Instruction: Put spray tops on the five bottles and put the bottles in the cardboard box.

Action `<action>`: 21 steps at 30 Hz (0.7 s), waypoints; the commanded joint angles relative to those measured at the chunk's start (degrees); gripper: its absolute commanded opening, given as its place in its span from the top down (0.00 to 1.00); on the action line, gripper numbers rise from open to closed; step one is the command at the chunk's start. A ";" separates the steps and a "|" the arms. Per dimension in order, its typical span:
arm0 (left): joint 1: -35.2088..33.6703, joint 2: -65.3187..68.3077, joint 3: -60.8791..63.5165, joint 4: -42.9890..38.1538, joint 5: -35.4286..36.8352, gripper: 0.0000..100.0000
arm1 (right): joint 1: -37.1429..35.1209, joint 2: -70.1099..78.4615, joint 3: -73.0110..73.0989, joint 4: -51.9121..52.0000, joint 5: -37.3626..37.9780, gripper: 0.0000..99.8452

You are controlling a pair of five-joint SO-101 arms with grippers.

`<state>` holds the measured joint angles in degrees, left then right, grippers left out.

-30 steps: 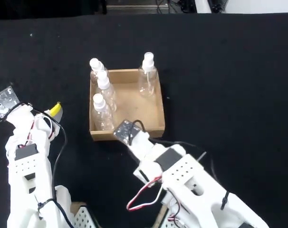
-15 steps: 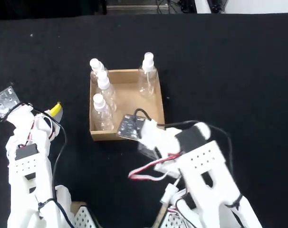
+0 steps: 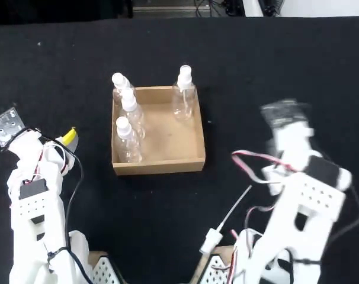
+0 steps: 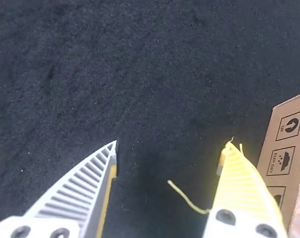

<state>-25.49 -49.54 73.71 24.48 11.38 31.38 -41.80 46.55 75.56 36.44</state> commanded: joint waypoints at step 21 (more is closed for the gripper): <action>-0.48 -0.79 -1.10 -1.14 -0.09 0.69 | -3.08 11.38 -9.27 3.34 16.00 0.66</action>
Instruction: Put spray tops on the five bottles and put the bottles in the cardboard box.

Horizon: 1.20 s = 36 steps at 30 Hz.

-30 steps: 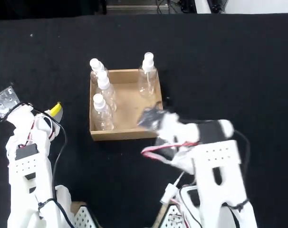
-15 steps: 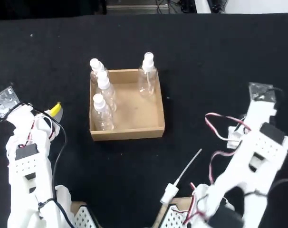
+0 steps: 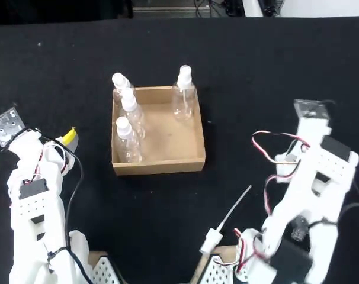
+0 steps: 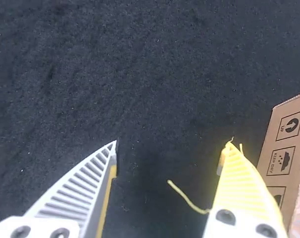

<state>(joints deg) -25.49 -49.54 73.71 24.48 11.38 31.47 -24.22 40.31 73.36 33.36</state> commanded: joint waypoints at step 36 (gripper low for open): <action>-0.48 -0.79 -1.10 -1.14 -0.09 0.69 | -43.60 -11.12 29.41 1.85 61.71 0.76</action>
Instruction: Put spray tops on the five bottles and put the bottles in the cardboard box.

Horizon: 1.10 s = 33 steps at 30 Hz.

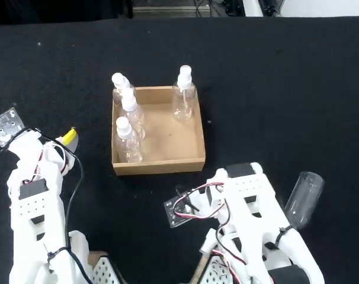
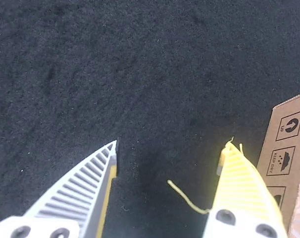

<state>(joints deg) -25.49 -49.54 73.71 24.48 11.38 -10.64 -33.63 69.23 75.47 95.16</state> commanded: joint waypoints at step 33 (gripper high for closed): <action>-1.01 -0.79 -1.36 -1.14 0.26 0.69 | -36.40 -2.15 -5.85 -8.09 -49.85 0.76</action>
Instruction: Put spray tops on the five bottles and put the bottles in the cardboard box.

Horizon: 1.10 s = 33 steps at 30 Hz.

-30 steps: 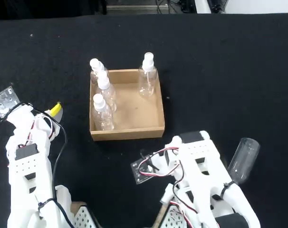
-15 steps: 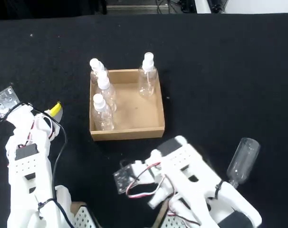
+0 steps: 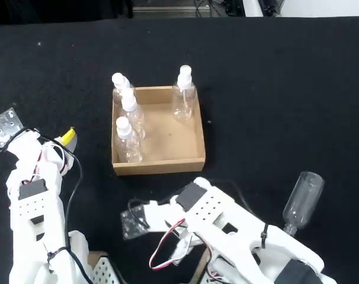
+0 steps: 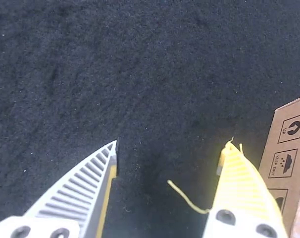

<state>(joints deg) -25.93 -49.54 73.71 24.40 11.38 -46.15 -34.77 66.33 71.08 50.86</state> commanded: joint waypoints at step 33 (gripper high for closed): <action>1.36 -0.79 -29.76 36.75 -16.79 0.69 | 71.21 -0.57 -25.80 16.35 27.08 0.75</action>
<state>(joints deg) -26.02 -49.54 60.70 44.18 2.07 15.91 -34.68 43.56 90.68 75.47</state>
